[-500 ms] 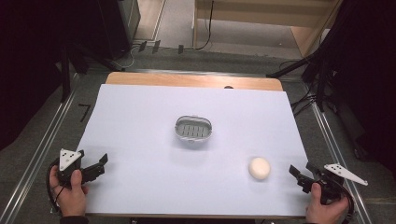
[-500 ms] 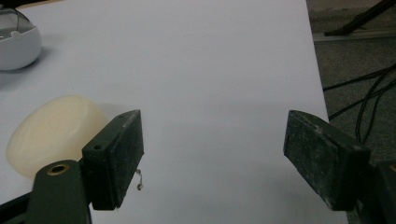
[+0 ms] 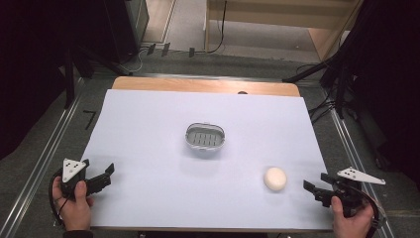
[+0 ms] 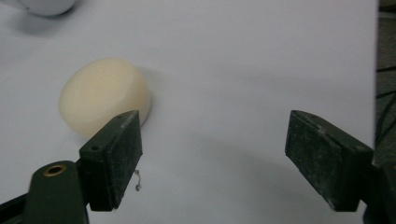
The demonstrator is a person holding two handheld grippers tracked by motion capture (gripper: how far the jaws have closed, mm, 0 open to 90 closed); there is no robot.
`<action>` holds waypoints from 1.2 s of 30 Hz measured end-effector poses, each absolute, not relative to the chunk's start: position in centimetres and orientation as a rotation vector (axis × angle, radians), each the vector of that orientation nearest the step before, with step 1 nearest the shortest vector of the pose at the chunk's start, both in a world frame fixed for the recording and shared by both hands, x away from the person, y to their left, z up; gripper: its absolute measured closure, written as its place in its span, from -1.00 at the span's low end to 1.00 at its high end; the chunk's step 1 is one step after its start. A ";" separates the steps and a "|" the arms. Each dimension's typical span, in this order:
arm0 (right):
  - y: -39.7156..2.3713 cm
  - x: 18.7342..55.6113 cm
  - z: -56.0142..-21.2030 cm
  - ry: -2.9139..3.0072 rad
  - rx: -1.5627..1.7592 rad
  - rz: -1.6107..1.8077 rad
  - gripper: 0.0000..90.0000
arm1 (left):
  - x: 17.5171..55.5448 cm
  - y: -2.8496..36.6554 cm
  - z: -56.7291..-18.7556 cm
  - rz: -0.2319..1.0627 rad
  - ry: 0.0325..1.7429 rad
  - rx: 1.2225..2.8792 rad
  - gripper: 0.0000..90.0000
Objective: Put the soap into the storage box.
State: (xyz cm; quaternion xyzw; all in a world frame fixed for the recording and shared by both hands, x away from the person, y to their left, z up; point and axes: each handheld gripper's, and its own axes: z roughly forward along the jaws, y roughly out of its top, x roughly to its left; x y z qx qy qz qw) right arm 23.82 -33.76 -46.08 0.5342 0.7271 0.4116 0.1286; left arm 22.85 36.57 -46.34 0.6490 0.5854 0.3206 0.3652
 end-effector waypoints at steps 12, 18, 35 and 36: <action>-30.7 25.3 -44.4 2.284 1.475 1.117 -0.51 | 22.1 36.7 -46.3 0.847 1.442 1.629 -0.67; -29.8 26.2 -44.2 2.340 1.458 1.069 -0.53 | 22.0 36.6 -46.3 0.858 1.430 1.633 -0.66; -27.7 26.8 -43.3 2.452 1.450 0.945 -0.58 | 22.5 36.4 -46.3 0.846 1.467 1.677 -0.66; -27.5 26.8 -43.3 2.461 1.450 0.936 -0.58 | 22.6 36.2 -46.3 0.851 1.468 1.691 -0.66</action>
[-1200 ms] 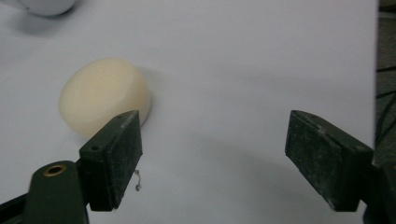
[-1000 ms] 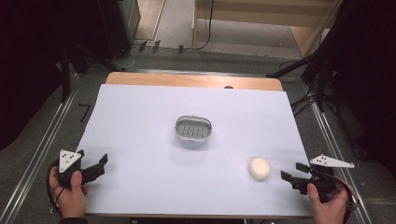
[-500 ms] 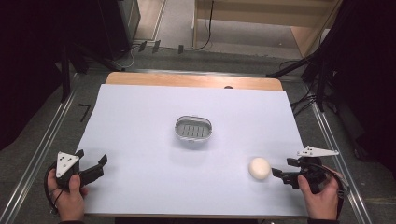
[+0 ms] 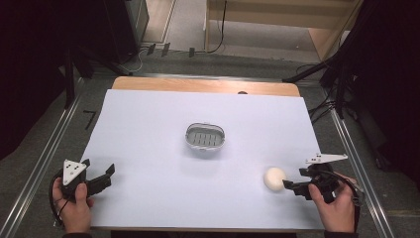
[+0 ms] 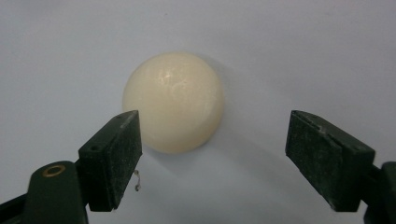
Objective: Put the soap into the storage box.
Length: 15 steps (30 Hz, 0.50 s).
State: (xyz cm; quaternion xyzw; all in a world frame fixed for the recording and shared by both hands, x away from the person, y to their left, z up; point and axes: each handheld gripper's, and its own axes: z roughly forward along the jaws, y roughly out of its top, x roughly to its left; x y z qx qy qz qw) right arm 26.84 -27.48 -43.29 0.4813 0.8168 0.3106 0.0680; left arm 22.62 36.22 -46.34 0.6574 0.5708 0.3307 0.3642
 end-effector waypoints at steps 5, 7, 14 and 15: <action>-26.9 27.0 -43.2 2.487 1.445 0.921 -0.59 | 22.7 36.1 -46.4 0.856 1.466 1.702 -0.66; -26.8 27.1 -43.2 2.492 1.450 0.915 -0.59 | 22.7 36.2 -46.4 0.854 1.467 1.701 -0.66; -25.6 27.5 -43.2 2.539 1.505 0.865 -0.61 | 22.7 36.1 -46.4 0.858 1.471 1.711 -0.66; -25.5 27.5 -43.1 2.537 1.503 0.861 -0.61 | 22.7 36.1 -46.4 0.858 1.471 1.711 -0.66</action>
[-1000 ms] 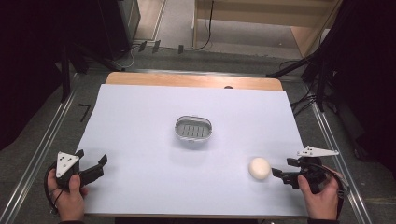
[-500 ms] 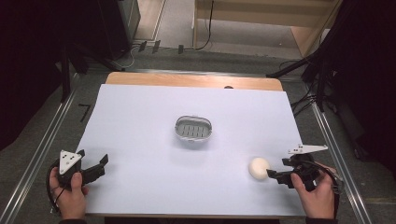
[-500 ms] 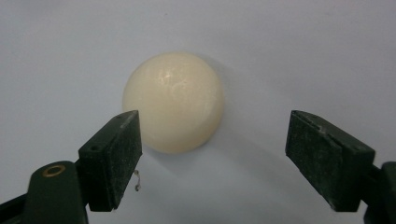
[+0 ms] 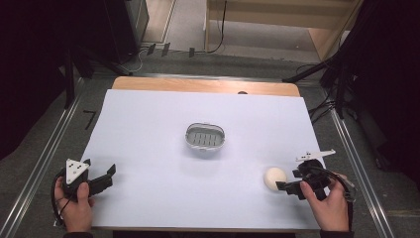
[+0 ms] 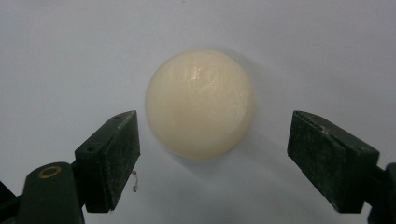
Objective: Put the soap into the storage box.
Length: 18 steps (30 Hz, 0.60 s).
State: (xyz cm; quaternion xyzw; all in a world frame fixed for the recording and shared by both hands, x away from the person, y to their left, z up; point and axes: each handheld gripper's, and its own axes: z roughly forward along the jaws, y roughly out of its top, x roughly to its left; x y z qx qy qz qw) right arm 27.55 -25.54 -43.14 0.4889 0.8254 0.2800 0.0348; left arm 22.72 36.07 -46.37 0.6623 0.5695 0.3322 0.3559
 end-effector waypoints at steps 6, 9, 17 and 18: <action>-25.1 27.7 -43.3 2.545 1.523 0.833 -0.61 | 22.7 36.0 -46.4 0.860 1.471 1.712 -0.66; -24.6 27.8 -43.4 2.554 1.521 0.829 -0.62 | 22.7 36.0 -46.4 0.859 1.471 1.712 -0.66; -23.7 28.2 -44.1 2.563 1.554 0.779 -0.60 | 22.8 36.0 -46.4 0.863 1.471 1.716 -0.66; -23.5 28.2 -44.2 2.562 1.555 0.777 -0.59 | 22.7 36.0 -46.4 0.863 1.471 1.720 -0.66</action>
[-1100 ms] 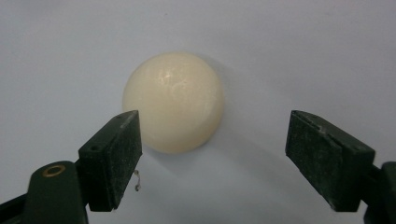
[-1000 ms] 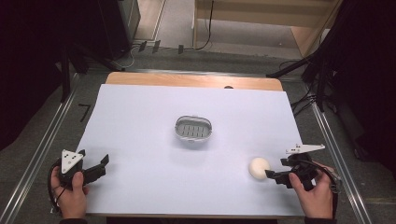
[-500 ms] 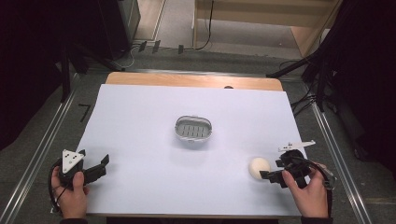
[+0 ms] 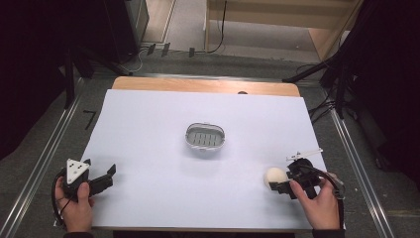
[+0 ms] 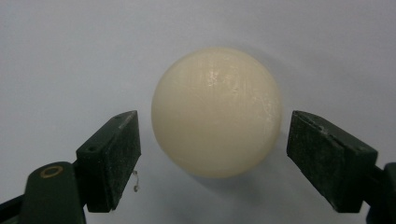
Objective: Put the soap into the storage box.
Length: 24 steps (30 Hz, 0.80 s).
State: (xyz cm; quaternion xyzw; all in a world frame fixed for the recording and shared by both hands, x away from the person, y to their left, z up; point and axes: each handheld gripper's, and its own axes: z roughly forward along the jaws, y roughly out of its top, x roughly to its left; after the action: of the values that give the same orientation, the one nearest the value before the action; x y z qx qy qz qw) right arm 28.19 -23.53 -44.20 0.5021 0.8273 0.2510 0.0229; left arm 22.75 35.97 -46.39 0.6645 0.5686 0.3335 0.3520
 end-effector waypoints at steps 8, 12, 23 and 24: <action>-23.0 28.3 -44.6 2.539 1.584 0.769 -0.56 | 22.7 36.0 -46.4 0.862 1.469 1.718 -0.66; -22.7 28.4 -44.9 2.528 1.592 0.755 -0.55 | 22.7 35.9 -46.4 0.864 1.470 1.720 -0.66; -22.5 28.6 -45.7 2.494 1.616 0.741 -0.52 | 22.8 35.9 -46.4 0.865 1.472 1.722 -0.66; -22.4 28.6 -45.7 2.492 1.617 0.740 -0.51 | 22.8 35.9 -46.4 0.865 1.471 1.723 -0.66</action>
State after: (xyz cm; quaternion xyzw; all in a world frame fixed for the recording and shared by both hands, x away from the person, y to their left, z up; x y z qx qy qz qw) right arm 28.62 -22.38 -45.74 0.5278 0.8133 0.2416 0.0398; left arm 22.75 35.93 -46.39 0.6652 0.5682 0.3340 0.3508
